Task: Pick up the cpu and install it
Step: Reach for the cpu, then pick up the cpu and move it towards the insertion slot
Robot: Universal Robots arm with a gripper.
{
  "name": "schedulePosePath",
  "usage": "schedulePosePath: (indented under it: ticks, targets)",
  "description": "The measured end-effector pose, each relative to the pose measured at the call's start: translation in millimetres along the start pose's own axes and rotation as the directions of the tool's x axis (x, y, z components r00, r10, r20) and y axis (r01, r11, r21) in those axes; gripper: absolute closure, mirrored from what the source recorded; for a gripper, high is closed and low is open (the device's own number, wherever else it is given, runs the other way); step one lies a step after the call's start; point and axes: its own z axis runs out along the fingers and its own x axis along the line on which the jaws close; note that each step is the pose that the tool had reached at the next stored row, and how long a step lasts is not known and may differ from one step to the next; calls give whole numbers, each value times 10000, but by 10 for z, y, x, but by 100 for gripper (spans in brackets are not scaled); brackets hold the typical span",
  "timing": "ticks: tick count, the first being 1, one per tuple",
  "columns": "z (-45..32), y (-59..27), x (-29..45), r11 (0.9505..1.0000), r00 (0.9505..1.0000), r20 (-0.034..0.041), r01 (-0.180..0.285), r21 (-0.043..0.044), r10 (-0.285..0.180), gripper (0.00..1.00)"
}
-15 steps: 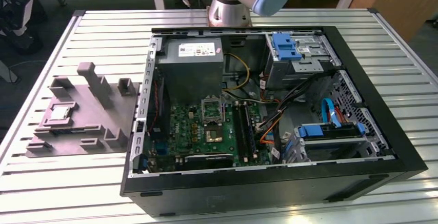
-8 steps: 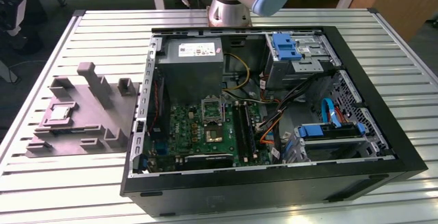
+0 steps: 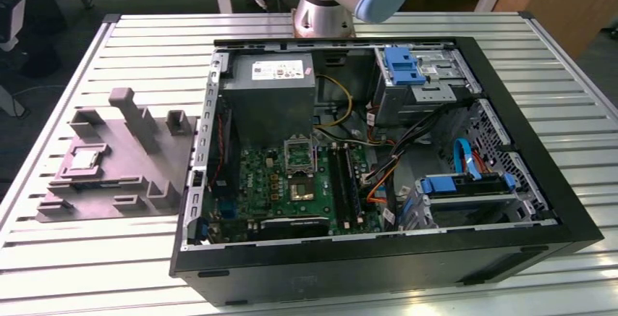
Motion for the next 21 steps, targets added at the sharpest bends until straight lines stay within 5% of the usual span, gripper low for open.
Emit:
schedulePosePath:
  ticks: [18,21]
  targets:
    - [1,-5,59,10000,10000,-1,1,1,-1,89]
    - [1,-5,60,10000,10000,-1,0,1,0,83]
